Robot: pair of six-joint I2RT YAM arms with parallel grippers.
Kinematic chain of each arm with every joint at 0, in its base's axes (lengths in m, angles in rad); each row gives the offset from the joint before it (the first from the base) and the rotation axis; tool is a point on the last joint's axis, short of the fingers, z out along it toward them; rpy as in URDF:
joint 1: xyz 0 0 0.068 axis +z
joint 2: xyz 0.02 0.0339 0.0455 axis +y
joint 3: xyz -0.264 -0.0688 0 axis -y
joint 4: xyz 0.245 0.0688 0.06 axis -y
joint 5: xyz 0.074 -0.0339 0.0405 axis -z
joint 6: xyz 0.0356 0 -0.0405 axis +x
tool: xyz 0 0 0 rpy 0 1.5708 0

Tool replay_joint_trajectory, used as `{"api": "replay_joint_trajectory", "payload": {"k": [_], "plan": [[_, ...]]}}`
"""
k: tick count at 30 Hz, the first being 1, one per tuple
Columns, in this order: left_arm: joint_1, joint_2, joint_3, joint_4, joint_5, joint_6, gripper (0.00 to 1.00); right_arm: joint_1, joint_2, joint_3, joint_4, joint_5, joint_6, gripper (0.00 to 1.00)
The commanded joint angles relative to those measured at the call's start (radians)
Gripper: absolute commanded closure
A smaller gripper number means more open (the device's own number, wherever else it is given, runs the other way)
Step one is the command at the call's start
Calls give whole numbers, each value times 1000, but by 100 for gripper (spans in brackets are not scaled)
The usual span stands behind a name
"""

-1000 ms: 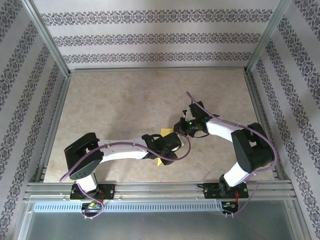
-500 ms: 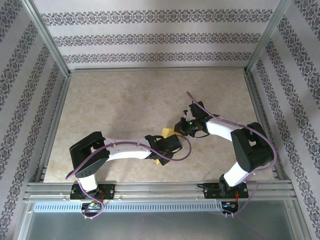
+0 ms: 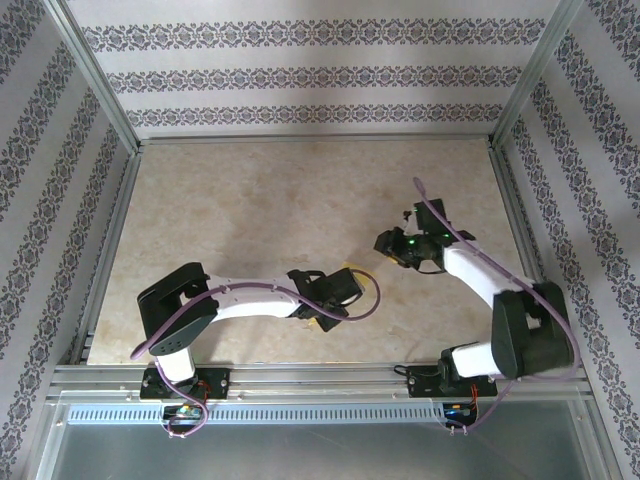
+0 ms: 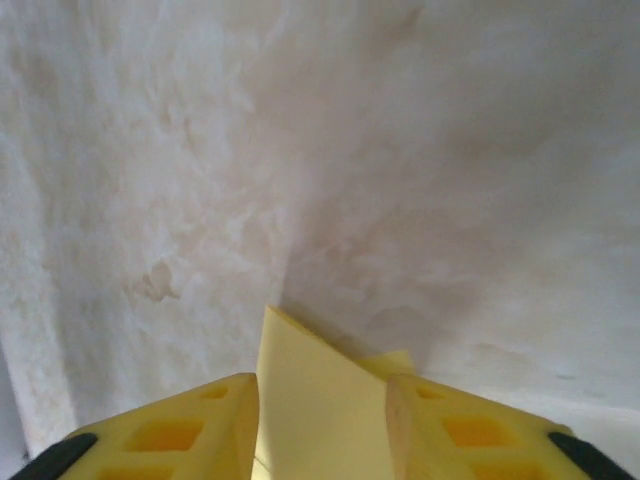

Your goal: Fold a paper plane with a square sheet of paper (fold left side to right side)

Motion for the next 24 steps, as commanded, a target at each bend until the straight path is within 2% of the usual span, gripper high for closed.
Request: {"api": "replay_joint_trajectory", "payload": {"k": [1,4,10,14,18,24], "plan": [[49,-46,-12,45,121,-39,97,-47,-97,-44,-109,76,-100,53],[96,-42,-8,54,234,-65,98,-70,-170,-88,-100,72,-119,46],[206,-4,-21,143,492,-182,100,-71,-233,-171,5,-7,-92,40],[255,16,-35,228,582,-266,100,-60,-221,-218,99,-70,-39,41],[289,42,-68,374,665,-378,100,-2,-197,-261,215,-84,16,41],[311,85,-101,509,705,-500,100,58,-149,-276,306,-68,54,41]]}}
